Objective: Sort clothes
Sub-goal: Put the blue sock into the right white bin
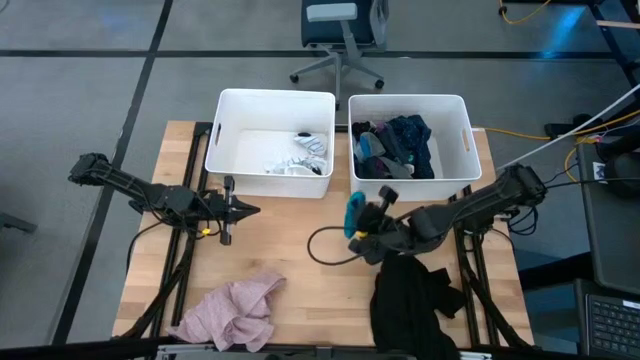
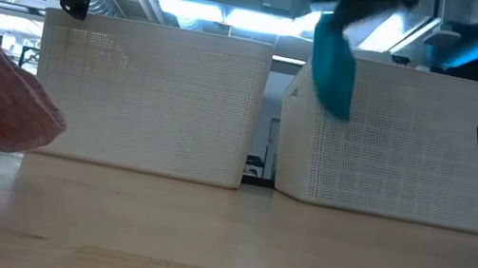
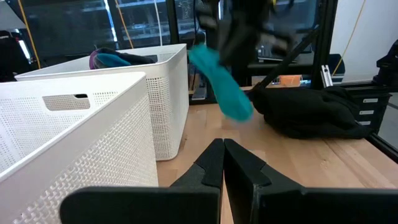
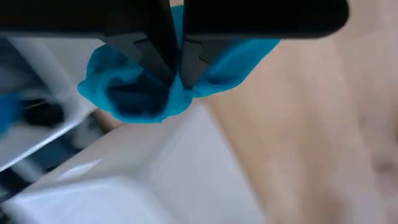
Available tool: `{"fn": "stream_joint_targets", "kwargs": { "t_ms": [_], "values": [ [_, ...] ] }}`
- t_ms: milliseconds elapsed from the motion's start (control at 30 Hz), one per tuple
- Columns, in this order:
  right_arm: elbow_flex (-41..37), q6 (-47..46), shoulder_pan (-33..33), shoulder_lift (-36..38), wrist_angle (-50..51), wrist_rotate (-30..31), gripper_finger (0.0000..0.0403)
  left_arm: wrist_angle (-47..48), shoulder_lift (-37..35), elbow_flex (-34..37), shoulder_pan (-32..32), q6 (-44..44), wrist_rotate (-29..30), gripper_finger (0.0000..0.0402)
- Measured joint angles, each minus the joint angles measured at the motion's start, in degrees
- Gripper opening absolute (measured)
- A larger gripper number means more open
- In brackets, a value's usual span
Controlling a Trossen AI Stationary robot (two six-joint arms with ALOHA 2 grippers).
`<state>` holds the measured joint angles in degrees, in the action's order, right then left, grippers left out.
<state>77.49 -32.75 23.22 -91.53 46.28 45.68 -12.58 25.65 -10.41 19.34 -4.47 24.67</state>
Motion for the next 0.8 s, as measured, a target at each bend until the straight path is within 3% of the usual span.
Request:
{"fn": "stream_joint_targets", "kwargs": {
  "t_ms": [367,533,800],
  "values": [
    [19.24,0.30,-2.70,0.09,26.92,17.93,0.0011,0.00,0.00,0.00,0.01,-0.01,0.00,0.0001],
    [21.75,0.29,-9.74,0.11,33.78,18.44,0.0015,0.00,0.00,0.00,0.01,-0.31,0.00,0.0001],
    [20.95,0.25,-21.89,0.04,34.38,16.03,0.0016,0.00,0.00,0.00,0.01,-0.27,0.00,0.0001]
  ]
}}
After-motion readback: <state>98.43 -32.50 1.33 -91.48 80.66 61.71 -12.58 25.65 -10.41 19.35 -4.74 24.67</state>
